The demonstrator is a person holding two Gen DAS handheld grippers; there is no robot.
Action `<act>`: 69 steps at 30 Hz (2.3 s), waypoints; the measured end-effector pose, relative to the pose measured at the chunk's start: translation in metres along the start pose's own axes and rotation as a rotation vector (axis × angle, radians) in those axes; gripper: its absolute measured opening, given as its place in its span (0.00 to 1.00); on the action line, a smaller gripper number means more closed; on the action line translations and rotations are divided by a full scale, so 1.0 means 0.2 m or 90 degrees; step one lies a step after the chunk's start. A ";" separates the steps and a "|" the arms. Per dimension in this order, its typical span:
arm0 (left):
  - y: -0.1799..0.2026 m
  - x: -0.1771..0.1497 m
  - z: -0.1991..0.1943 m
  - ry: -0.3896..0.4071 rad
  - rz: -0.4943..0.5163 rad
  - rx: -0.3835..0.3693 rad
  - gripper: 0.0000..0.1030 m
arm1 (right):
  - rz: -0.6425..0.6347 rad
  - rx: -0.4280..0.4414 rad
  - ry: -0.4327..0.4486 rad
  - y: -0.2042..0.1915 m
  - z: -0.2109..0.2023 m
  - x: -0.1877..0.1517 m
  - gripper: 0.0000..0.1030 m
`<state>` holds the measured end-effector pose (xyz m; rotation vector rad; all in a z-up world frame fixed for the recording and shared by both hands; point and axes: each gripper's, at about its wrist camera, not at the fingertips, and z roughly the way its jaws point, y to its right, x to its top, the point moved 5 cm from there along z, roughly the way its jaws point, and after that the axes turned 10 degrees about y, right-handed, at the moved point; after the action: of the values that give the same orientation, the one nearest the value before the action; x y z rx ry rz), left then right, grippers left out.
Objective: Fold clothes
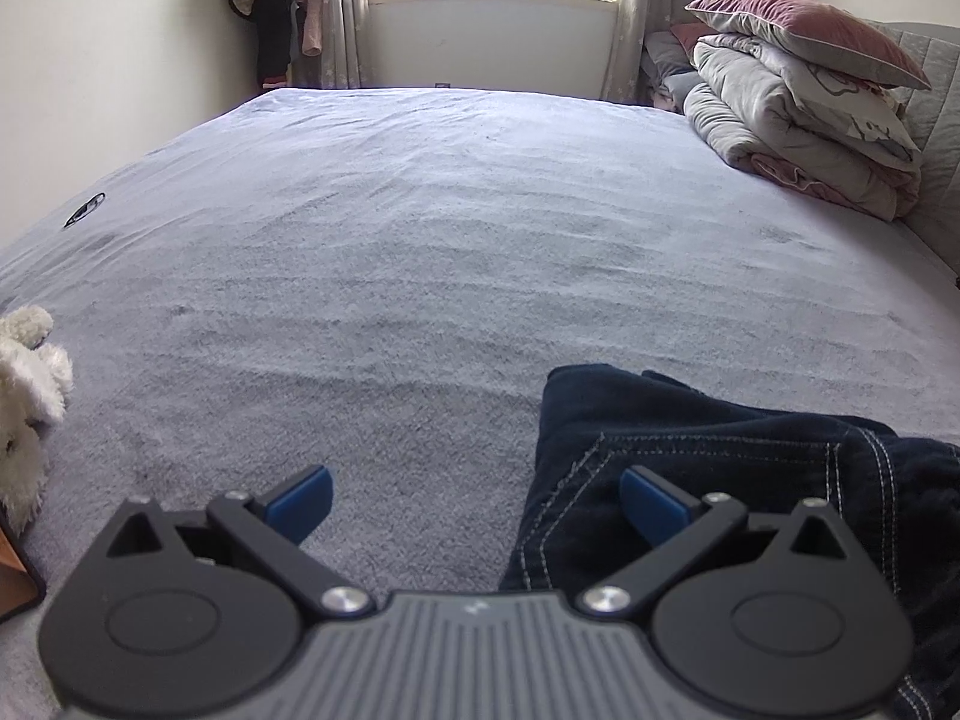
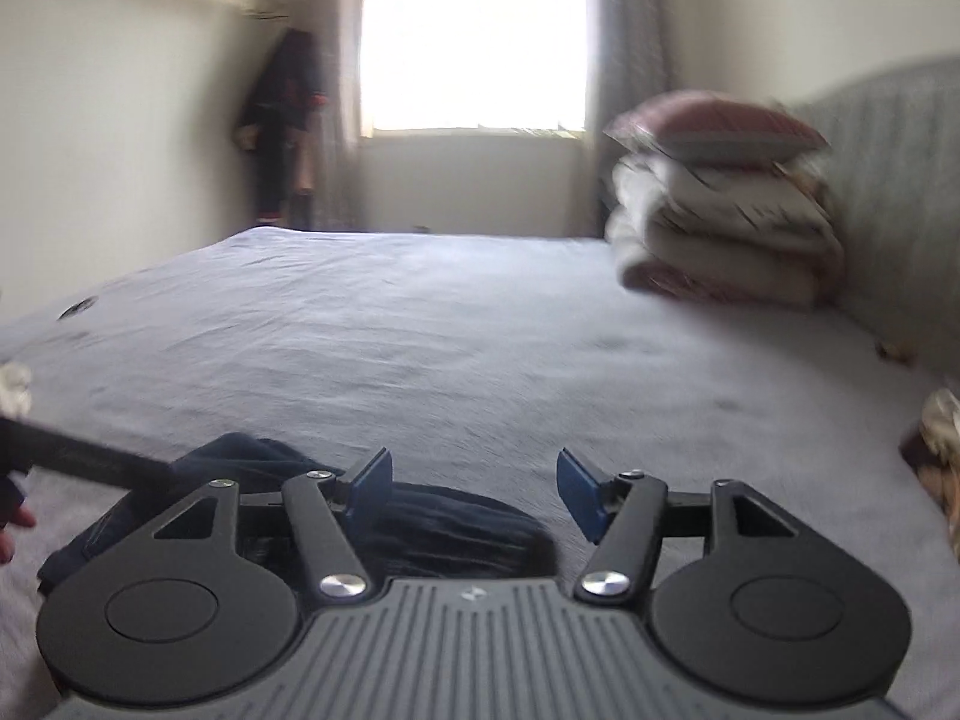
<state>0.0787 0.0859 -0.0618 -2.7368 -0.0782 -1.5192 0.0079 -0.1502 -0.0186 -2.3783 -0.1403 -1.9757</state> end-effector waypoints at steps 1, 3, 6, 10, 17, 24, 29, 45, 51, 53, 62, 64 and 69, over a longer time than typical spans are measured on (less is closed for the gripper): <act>0.00 0.00 0.00 -0.001 0.000 0.001 1.00 | -0.015 0.010 -0.001 -0.02 0.01 -0.01 0.62; 0.00 0.00 0.01 -0.005 0.000 0.003 1.00 | -0.045 0.030 -0.002 -0.07 0.02 -0.02 0.62; 0.01 0.00 0.03 -0.009 0.000 0.005 1.00 | -0.068 0.049 -0.024 -0.11 0.07 -0.06 0.62; 0.01 0.00 0.05 -0.012 -0.002 0.004 1.00 | -0.057 0.045 -0.074 -0.07 0.16 -0.12 0.62; 0.04 0.01 0.09 -0.016 -0.008 -0.004 1.00 | -0.029 0.034 -0.128 0.01 0.30 -0.21 0.64; 0.05 0.01 0.10 -0.017 -0.008 -0.008 1.00 | -0.033 0.033 -0.124 -0.03 0.27 -0.21 0.64; 0.05 0.01 0.10 -0.026 -0.013 -0.003 1.00 | -0.023 0.034 -0.112 -0.03 0.24 -0.20 0.65; 0.06 0.01 0.06 -0.022 0.010 0.008 1.00 | 0.008 -0.009 -0.063 0.02 0.12 -0.12 0.82; 0.05 0.01 0.04 -0.021 0.010 0.016 1.00 | 0.049 -0.023 -0.070 0.08 0.12 -0.12 0.82; 0.04 0.01 0.04 -0.021 0.011 0.018 1.00 | 0.051 -0.022 -0.075 0.09 0.12 -0.12 0.82; 0.02 0.01 0.04 -0.029 0.003 0.012 1.00 | 0.078 -0.003 -0.107 0.08 0.15 -0.16 0.82; 0.01 0.01 0.04 -0.033 -0.002 0.009 1.00 | 0.082 -0.003 -0.112 0.08 0.15 -0.16 0.82; 0.02 0.01 0.05 -0.041 -0.014 -0.007 1.00 | 0.086 -0.005 -0.119 0.09 0.14 -0.17 0.82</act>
<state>0.0885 0.0825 -0.0659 -2.8028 -0.1001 -1.4414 0.0300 -0.1662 -0.0566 -2.5010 0.0215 -1.6991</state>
